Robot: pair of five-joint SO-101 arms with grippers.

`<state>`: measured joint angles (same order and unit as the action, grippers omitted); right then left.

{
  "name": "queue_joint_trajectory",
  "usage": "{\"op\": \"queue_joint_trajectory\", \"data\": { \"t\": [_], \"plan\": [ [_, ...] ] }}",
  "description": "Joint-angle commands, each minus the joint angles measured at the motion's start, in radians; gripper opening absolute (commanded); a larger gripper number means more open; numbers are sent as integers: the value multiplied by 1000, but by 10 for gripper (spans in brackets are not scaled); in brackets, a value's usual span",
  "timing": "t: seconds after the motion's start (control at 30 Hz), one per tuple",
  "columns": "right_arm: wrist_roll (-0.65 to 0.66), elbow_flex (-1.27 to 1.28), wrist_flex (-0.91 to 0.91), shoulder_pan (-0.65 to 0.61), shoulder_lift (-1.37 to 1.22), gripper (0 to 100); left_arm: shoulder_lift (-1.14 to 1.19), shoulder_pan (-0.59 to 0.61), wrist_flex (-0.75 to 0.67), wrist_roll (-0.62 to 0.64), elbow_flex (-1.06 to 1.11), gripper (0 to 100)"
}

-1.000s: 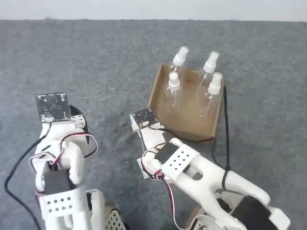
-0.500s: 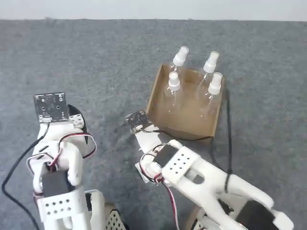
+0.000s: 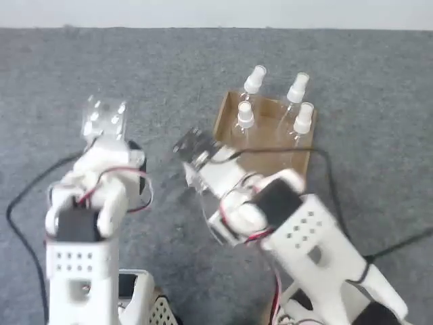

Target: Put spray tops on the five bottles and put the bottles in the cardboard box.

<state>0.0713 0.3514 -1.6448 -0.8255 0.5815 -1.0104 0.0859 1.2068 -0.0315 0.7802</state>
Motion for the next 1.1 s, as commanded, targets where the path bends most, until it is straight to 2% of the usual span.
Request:
{"op": "queue_joint_trajectory", "data": {
  "t": [0.0,0.3,0.43,0.53,0.7,1.07],
  "plan": [
    [132,-244,-154,159,25,6,269,-75,12,64,-160,13],
    [454,-193,-128,737,7,6,620,-180,-117,227,-182,148],
    [594,-103,-7,1007,-21,6,738,-178,-192,279,-182,167],
    [641,-9,136,1150,-65,6,807,-180,-235,295,-183,181],
    [654,91,340,1270,-188,6,872,-183,-252,298,-188,185],
    [641,103,533,1339,-427,6,1000,-184,-353,334,-189,182]
  ]
}}
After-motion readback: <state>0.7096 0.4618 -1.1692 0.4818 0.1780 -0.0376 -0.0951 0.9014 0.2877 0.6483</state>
